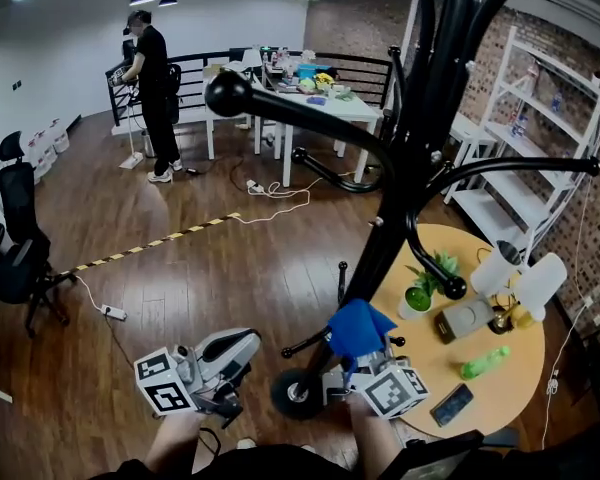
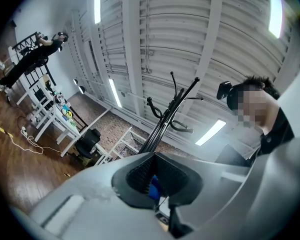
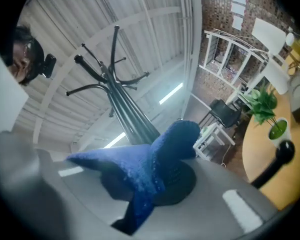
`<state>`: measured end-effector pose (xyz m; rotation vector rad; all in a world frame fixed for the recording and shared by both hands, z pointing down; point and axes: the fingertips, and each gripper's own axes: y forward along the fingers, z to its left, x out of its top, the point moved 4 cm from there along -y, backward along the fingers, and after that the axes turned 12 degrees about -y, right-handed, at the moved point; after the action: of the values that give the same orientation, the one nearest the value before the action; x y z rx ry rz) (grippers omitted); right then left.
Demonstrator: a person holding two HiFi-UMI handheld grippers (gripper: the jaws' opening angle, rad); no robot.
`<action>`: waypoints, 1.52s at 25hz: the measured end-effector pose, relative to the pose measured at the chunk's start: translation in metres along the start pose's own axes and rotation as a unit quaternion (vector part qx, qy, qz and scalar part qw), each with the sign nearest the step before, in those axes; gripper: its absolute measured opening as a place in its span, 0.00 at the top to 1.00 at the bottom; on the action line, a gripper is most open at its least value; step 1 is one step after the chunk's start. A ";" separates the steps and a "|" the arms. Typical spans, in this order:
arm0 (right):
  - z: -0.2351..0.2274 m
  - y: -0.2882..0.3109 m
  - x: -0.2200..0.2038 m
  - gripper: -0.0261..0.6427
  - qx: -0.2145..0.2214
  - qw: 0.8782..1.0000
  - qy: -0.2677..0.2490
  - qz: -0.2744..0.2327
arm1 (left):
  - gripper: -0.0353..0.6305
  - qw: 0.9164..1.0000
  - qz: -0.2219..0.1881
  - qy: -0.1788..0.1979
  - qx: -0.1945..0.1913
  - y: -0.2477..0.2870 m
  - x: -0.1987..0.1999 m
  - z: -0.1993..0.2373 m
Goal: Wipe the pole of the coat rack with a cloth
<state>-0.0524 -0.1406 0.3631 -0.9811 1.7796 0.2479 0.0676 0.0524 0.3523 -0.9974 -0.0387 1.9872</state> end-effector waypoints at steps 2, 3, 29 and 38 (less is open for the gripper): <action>0.016 0.014 0.027 0.93 0.020 0.999 -0.016 -0.021 | 0.94 1.000 -0.009 0.001 -0.004 -0.004 0.005 0.003; 0.021 0.019 0.041 0.93 0.029 0.999 -0.021 -0.030 | 0.94 1.000 -0.013 0.002 -0.005 -0.005 0.005 0.004; 0.036 0.021 0.065 0.93 0.065 0.995 -0.064 -0.041 | 0.94 1.000 -0.013 0.013 -0.021 -0.003 0.014 -0.001; -0.016 -0.012 -0.033 0.93 0.024 0.998 -0.045 0.037 | 0.94 1.000 0.000 0.006 0.001 -0.007 -0.002 -0.002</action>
<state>-0.0511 -0.1413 0.4018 -0.8581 1.7343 0.2900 0.0744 0.0540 0.3545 -1.0083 -0.0314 1.9805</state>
